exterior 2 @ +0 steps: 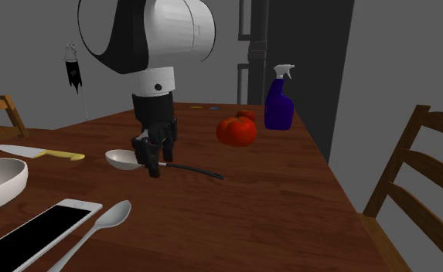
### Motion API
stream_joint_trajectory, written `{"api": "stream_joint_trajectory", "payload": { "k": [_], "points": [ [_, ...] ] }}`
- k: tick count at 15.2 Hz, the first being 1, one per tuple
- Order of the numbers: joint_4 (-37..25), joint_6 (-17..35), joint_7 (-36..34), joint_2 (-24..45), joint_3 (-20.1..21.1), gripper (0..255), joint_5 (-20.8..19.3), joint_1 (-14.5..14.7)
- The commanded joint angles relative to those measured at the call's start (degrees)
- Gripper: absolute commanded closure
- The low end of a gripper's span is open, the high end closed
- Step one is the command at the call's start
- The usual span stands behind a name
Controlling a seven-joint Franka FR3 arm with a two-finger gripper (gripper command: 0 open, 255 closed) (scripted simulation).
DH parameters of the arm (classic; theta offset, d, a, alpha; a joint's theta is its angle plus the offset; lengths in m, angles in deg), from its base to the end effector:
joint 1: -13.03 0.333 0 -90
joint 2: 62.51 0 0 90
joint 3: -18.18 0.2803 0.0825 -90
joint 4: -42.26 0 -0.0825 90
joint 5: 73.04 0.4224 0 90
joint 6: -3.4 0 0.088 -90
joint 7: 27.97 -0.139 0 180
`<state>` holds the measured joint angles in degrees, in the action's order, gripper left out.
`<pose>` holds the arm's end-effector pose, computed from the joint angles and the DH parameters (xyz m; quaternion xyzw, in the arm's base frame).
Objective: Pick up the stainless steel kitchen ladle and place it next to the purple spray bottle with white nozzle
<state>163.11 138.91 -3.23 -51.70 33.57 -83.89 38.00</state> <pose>0.4620 0.3862 0.2452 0.8067 0.5881 0.0439 0.0384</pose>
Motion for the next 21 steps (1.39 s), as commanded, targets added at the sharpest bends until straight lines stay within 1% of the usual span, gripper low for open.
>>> {"api": "stream_joint_trajectory", "payload": {
  "k": [1,9,21],
  "points": [
    [0.0,0.0,0.0,0.0,0.0,255,0.0,0.0],
    [0.0,0.01,0.0,0.0,0.0,255,0.0,0.0],
    [-3.74,-8.26,2.41,-4.87,0.57,255,2.81,-0.37]
  ]
}}
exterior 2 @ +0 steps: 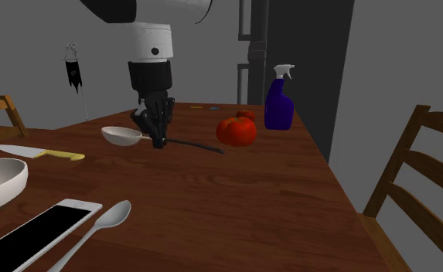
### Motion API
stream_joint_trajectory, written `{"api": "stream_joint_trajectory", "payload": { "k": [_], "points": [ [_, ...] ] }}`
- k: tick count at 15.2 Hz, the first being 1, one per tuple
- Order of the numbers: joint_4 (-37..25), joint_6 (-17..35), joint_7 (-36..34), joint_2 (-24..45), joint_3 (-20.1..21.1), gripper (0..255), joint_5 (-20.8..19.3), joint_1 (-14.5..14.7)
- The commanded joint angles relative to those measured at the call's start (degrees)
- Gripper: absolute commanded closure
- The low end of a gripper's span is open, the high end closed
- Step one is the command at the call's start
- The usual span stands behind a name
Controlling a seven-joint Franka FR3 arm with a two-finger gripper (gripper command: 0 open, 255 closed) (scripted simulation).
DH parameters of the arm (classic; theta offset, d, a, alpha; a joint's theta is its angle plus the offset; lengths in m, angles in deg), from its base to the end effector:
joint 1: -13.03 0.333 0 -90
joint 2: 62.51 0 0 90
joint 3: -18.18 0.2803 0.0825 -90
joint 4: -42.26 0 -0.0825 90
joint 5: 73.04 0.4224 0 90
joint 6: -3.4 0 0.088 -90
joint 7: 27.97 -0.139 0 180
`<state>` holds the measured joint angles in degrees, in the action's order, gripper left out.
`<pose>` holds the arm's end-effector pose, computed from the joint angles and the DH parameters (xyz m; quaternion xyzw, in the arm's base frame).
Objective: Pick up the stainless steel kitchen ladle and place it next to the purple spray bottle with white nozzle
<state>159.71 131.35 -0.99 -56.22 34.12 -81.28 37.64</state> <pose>0.4674 0.3892 0.3072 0.8067 0.5881 0.0442 0.0384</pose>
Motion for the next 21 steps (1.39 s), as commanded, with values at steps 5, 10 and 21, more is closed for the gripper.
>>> {"api": "stream_joint_trajectory", "payload": {
  "k": [5,10,21],
  "points": [
    [-2.43,-4.25,0.96,-1.92,0.13,255,1.05,-0.09],
    [-4.85,-7.85,1.63,-3.2,0.17,255,1.73,-0.13],
    [-11.33,-15.95,2.75,-4.94,0.21,255,2.68,-0.16]
  ]
}}
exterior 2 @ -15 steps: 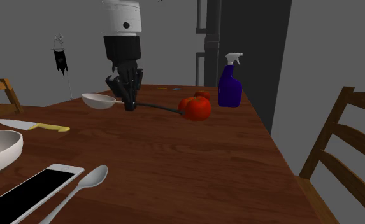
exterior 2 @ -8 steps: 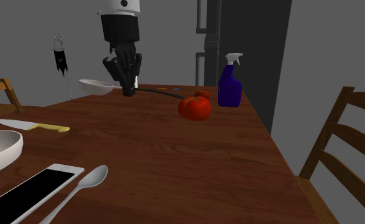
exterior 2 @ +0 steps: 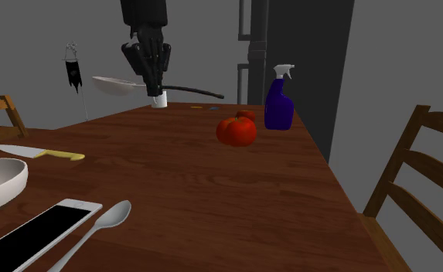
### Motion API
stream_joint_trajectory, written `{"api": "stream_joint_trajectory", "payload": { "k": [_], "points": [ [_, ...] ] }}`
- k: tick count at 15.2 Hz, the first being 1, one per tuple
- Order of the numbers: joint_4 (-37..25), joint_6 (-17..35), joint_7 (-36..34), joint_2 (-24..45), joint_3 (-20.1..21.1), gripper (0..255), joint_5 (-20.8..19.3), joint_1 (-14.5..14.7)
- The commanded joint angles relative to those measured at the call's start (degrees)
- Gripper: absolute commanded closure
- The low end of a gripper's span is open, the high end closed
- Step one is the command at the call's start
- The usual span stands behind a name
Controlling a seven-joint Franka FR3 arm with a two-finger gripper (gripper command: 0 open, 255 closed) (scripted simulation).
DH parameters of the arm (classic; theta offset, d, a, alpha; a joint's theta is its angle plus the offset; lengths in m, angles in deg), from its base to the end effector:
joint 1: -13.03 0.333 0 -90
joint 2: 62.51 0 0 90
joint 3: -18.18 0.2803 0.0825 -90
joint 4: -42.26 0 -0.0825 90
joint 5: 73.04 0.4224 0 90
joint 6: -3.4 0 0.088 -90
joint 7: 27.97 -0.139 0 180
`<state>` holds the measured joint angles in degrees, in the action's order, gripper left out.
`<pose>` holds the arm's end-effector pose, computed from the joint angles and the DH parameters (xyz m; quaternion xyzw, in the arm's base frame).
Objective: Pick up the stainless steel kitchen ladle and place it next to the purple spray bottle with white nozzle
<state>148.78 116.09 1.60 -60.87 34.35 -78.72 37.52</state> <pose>0.4741 0.3939 0.4270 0.8067 0.5881 0.0440 0.0384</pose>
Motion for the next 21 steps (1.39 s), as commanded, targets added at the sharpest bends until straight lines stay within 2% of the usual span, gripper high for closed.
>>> {"api": "stream_joint_trajectory", "payload": {
  "k": [1,21],
  "points": [
    [-1.07,-1.44,0.25,-0.37,-0.02,255,0.18,-0.03],
    [-17.94,-17.14,1.21,0.81,0.22,255,0.14,0.26]
  ]
}}
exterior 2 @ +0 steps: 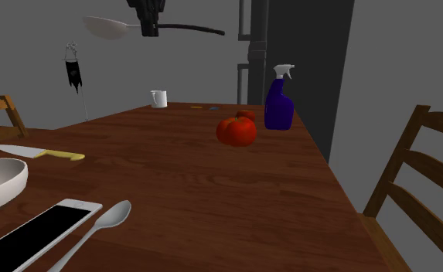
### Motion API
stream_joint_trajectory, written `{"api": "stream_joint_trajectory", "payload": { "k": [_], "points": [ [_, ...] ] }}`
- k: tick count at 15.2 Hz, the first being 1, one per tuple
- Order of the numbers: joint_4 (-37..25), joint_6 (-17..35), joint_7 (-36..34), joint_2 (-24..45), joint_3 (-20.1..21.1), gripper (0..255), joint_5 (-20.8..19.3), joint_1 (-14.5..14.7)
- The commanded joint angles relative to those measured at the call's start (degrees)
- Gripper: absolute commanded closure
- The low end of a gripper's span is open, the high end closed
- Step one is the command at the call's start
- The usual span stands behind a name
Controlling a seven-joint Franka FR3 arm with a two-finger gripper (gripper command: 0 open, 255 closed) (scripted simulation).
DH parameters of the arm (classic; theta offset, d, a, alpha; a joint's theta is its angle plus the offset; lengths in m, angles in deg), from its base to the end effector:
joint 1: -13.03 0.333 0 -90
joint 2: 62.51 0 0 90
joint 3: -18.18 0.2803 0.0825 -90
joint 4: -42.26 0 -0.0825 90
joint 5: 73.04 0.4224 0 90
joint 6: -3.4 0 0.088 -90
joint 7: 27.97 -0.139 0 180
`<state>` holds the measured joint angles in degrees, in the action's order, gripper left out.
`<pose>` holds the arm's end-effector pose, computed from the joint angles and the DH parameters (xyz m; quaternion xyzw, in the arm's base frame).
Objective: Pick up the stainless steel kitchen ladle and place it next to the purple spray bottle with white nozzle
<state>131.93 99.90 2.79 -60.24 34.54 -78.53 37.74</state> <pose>0.4748 0.3942 0.5478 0.8066 0.5881 0.0442 0.0384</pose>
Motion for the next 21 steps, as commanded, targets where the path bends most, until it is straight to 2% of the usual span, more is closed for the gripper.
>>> {"api": "stream_joint_trajectory", "payload": {
  "k": [1,6,14,21],
  "points": [
    [-2.14,-1.79,0.03,0.4,0.06,255,-0.11,0.08],
    [-7.57,-5.96,0.08,1.73,0.22,255,-0.5,0.32],
    [-7.23,-4.92,10.94,1.5,-4.84,255,0.85,-5.59],
    [-11.28,-5.23,19.96,4.69,-8.91,255,1.59,-10.47]
  ]
}}
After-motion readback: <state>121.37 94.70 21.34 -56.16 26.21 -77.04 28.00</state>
